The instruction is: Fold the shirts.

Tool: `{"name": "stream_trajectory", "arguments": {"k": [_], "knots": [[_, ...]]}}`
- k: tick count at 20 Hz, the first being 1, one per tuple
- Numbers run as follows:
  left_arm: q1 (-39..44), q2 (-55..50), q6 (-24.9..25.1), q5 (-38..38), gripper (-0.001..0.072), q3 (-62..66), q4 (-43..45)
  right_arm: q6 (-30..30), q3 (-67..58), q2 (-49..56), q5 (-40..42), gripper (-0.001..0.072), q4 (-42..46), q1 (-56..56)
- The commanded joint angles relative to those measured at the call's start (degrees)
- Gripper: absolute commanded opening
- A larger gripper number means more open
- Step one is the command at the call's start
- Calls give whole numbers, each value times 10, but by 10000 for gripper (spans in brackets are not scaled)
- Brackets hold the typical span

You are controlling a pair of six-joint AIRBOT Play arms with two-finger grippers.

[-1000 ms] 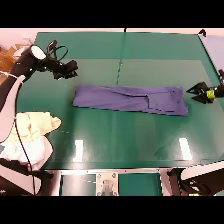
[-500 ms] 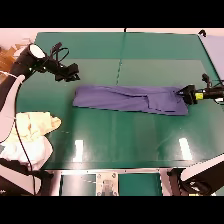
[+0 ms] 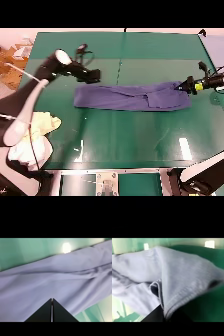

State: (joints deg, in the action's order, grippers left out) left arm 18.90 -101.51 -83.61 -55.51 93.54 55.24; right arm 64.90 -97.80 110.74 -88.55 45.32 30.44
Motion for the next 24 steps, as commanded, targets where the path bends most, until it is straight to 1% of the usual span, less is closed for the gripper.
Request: {"name": "stream_trajectory", "arguments": {"k": [1,3,5,8,9,12,14,16,18,19,21,22,23,24], "knots": [[98,-49,5,117,20,1,-24,27,-14,-41,-38,19,-3,-3],[143,-92,5,175,20,11,-66,49,-14,-73,-59,19,-3,-8],[170,-131,5,204,20,45,-100,67,-14,-107,-67,19,-3,-18],[193,-188,0,190,20,116,-112,91,-20,-146,-75,19,-16,-40],[197,-207,-4,182,20,139,-127,91,-24,-155,-76,19,-35,-49],[209,-260,-3,186,20,190,-183,126,-40,-172,-78,19,-76,-76],[215,-292,-3,183,20,222,-214,130,-45,-173,-86,19,-76,-94],[212,-296,-2,174,20,227,-223,130,-45,-173,-86,19,-71,-106],[189,-290,-1,110,21,242,-223,129,-45,-173,-86,19,-71,-106],[167,-278,4,57,21,242,-222,130,-45,-173,-86,19,-71,-105],[111,-242,34,-61,20,242,-211,147,-45,-174,-86,19,-73,-106],[78,-217,42,-122,20,242,-187,154,-45,-175,-86,19,-75,-112],[48,-189,42,-172,19,242,-141,159,-45,-177,-86,19,-75,-123],[16,-157,42,-218,19,242,-71,163,-45,-179,-83,19,-75,-139]]}}
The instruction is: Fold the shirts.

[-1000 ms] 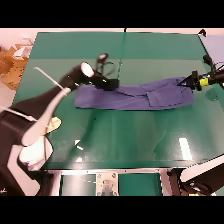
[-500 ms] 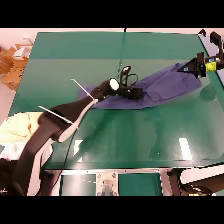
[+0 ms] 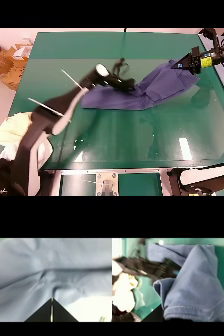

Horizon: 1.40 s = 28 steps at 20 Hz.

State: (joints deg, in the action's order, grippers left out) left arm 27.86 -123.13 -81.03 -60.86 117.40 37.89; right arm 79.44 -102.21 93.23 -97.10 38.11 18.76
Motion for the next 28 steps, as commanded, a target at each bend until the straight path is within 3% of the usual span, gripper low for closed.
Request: {"name": "stream_trajectory", "arguments": {"k": [1,5,10,12,13,14,15,18,25,28], "knots": [[-99,90,14,-200,19,4,176,28,-1,-6,12,19,-2,-43],[-188,189,-21,-292,21,4,393,84,0,-3,103,19,1,-175],[-256,222,-17,-292,21,3,410,149,0,66,325,20,33,-385],[-264,222,-7,-292,21,3,410,156,0,125,470,21,28,-469],[-264,222,0,-292,21,3,411,155,0,157,541,138,14,-509],[-264,222,6,-296,21,3,410,151,-1,181,574,429,4,-538],[-264,222,6,-299,21,3,410,143,-1,193,567,559,5,-552],[-264,222,21,-299,21,3,411,138,-2,169,473,559,57,-503],[-264,222,19,-294,21,3,411,138,14,95,229,559,159,-228],[-264,222,15,-295,21,3,410,129,103,96,231,559,155,-172]]}}
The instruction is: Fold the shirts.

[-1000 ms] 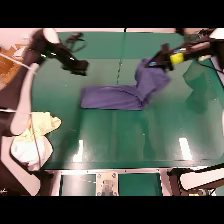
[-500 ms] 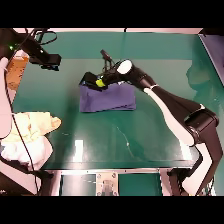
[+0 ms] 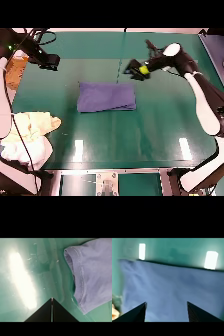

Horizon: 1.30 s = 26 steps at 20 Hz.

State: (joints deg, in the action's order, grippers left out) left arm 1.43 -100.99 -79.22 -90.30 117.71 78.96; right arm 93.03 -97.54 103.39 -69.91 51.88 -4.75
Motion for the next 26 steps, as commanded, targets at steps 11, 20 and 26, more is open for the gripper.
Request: {"name": "stream_trajectory", "arguments": {"k": [11,20,26], "knots": [[0,0,-3,-8,21,0,0,-81,120,59,88,185,-158,-35],[0,0,-3,-23,21,0,-1,-15,125,-52,38,16,-17,174],[0,0,-3,-17,21,0,-1,-5,282,-204,39,16,61,471]]}}
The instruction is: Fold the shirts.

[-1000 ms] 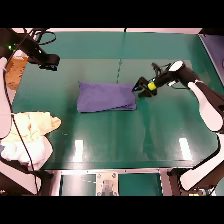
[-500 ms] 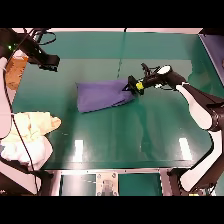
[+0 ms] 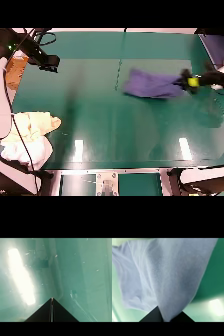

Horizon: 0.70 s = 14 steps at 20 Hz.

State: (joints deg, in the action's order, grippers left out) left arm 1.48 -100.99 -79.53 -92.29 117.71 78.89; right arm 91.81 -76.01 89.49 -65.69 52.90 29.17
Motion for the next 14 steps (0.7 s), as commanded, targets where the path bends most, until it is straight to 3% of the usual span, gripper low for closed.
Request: {"name": "stream_trajectory", "arguments": {"k": [1,9,14], "knots": [[0,0,0,3,21,0,0,7,93,-89,-2,16,64,188],[1,0,1,3,21,0,-14,5,268,-238,18,17,164,555],[1,0,1,2,21,-18,-14,3,373,-256,86,17,163,607]]}}
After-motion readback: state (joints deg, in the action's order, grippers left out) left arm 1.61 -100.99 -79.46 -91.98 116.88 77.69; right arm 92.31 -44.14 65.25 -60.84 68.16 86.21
